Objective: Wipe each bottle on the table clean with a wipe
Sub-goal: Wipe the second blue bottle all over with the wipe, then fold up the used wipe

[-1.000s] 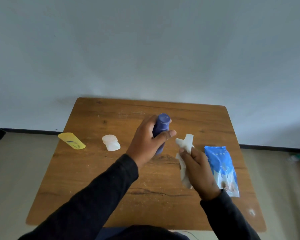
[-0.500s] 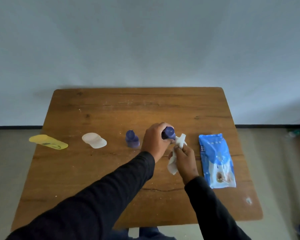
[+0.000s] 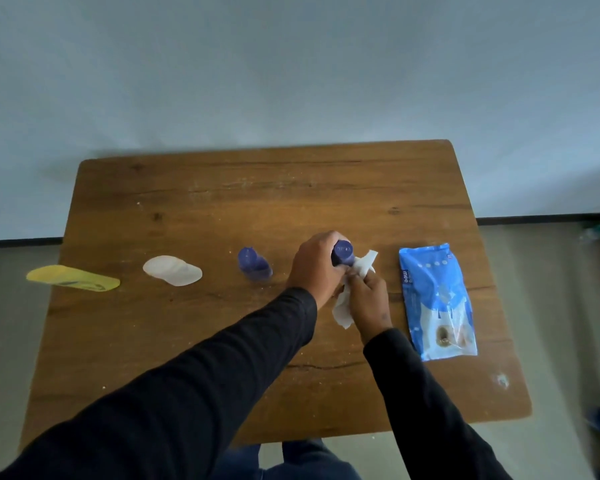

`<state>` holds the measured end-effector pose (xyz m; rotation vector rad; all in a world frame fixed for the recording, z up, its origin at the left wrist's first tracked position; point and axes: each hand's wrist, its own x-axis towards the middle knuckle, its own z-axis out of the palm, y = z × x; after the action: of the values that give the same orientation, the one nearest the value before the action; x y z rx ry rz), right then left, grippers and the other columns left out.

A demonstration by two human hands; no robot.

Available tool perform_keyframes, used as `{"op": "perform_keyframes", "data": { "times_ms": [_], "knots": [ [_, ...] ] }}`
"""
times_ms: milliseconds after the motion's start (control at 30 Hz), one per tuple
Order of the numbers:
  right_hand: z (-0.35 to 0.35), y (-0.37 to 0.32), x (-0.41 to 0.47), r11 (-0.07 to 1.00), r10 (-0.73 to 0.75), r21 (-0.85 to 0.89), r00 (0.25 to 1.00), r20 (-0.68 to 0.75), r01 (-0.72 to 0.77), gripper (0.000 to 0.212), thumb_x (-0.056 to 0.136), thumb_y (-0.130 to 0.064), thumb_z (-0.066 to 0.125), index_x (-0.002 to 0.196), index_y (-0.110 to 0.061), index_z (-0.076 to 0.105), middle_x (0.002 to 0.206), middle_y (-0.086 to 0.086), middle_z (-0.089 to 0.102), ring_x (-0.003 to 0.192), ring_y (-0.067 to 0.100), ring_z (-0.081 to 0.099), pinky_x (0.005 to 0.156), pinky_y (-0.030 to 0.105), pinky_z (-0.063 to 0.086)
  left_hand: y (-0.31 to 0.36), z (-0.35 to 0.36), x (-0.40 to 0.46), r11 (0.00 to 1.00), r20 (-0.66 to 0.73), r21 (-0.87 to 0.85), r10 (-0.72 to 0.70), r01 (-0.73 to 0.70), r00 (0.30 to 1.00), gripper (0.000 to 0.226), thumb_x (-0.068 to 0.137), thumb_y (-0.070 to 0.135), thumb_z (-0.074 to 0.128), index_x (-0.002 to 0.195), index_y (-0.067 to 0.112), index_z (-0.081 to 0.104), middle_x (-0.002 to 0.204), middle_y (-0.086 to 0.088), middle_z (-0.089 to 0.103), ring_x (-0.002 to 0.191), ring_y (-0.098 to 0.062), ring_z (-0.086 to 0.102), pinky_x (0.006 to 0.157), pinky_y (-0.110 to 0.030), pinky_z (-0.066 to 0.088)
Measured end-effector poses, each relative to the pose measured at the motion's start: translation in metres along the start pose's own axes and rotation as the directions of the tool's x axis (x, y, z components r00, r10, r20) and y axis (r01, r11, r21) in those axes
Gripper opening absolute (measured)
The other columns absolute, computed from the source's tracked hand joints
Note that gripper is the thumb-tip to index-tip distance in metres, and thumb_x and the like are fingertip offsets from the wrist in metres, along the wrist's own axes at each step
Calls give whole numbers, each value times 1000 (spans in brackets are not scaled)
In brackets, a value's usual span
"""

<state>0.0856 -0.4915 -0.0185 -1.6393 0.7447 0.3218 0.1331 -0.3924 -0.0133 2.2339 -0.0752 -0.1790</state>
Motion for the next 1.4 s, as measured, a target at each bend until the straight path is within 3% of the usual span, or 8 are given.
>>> {"op": "perform_keyframes", "data": {
  "times_ms": [300,767,900,1000,1100,1167,1267,1400],
  "knots": [
    [4,-9,-9,1000,-18,1,990,-140,19,21,80,-27,45,86,-18,63,88,11,70,87,30,68,82,49,56,-6,-6,-1,1000,9,-13,24,-24,1000,33,71,7,80,101,16,68,101,1,70,95,-13,64,82,-34,53],
    [1,-15,-28,993,-113,-11,963,-243,114,18,79,-27,44,77,-14,56,79,12,67,80,34,65,79,50,53,-8,-34,-21,997,-14,-17,71,-71,997,44,74,2,80,116,11,67,115,-3,68,107,-15,62,94,-32,50],
    [-11,-23,-41,978,-189,21,920,-344,209,24,82,-24,45,80,-3,55,70,7,58,68,24,57,70,48,53,2,-50,-36,994,-34,-65,83,-85,996,49,75,8,85,120,13,65,118,0,65,109,-11,60,98,-30,48],
    [-20,-37,-54,948,-273,48,879,-391,316,18,89,-15,46,86,-3,59,68,1,56,63,16,53,64,38,47,15,-69,-55,988,-54,-135,71,-78,996,53,77,14,85,125,17,62,122,5,60,108,-5,58,95,-25,49],
    [-23,-61,-72,908,-358,103,879,-316,407,26,86,-15,47,93,-17,71,69,2,59,64,13,53,60,31,44,29,-91,-80,973,-30,-198,118,-122,993,70,76,22,88,137,22,55,132,8,55,115,-2,54,93,-22,50],
    [-19,-78,-86,894,-379,160,898,-225,418,27,88,-8,49,82,-19,73,64,1,59,58,10,52,55,26,42,39,-106,-98,960,-32,-188,205,-207,978,83,72,27,90,144,22,49,139,9,51,123,-4,51,93,-19,49],
    [-4,-97,-111,895,-398,218,917,-5,390,25,91,-3,51,70,-6,65,59,5,57,53,12,51,48,23,40,47,-122,-118,932,-68,-117,338,-344,939,89,72,27,91,147,14,46,146,4,47,135,-7,44,104,-23,44],
    [23,-100,-133,905,-383,316,871,308,286,30,95,-14,50,88,12,64,72,12,59,70,23,55,59,34,41,41,-138,-133,921,-205,5,383,-390,901,69,81,19,85,142,11,54,142,-3,53,134,-14,48,107,-33,45]
  ]
}}
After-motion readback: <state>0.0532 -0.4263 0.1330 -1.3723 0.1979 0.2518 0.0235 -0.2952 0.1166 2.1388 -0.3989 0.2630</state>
